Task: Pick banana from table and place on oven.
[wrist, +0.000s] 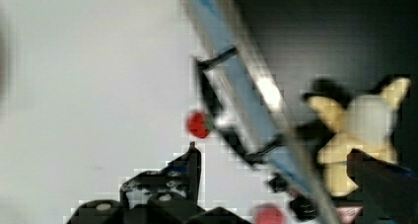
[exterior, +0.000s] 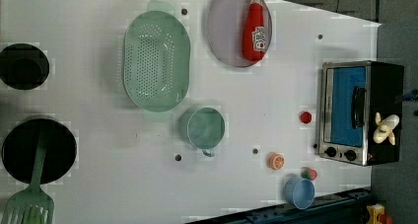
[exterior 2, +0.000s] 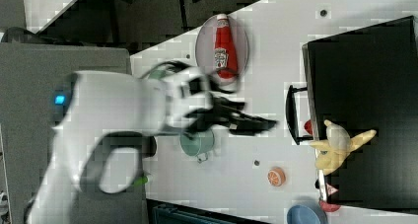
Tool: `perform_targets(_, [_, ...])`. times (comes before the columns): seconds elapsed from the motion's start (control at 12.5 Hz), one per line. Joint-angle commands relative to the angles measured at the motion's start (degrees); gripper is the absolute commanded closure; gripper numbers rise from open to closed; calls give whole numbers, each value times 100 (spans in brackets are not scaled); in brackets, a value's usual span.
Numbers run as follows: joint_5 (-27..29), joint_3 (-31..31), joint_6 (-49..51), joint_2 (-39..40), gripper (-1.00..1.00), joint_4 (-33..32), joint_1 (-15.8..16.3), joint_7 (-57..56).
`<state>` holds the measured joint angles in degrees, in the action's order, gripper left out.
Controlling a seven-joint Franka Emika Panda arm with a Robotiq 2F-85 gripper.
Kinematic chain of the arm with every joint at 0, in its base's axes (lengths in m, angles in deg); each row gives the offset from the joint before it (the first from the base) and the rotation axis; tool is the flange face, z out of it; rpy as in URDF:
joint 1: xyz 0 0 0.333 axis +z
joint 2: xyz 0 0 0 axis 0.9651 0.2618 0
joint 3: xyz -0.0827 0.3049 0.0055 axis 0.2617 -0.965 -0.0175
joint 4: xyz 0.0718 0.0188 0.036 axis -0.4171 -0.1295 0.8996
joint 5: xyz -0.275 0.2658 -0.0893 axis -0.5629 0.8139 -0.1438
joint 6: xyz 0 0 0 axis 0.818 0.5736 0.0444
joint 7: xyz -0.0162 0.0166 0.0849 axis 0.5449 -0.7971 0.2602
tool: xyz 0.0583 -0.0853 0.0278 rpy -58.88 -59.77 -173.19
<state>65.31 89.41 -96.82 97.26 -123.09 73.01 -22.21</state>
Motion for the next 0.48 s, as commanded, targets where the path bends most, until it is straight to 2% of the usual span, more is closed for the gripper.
perform_targets(0.08, [-17,-909,224,-760,-100,172,456,1896])
perform_targets(0.32, [0,-1545,311,-1114,-100,99,479,3965])
perform_targets(0.48, [4,-1758,937,-1401,-100,-30,482,4911])
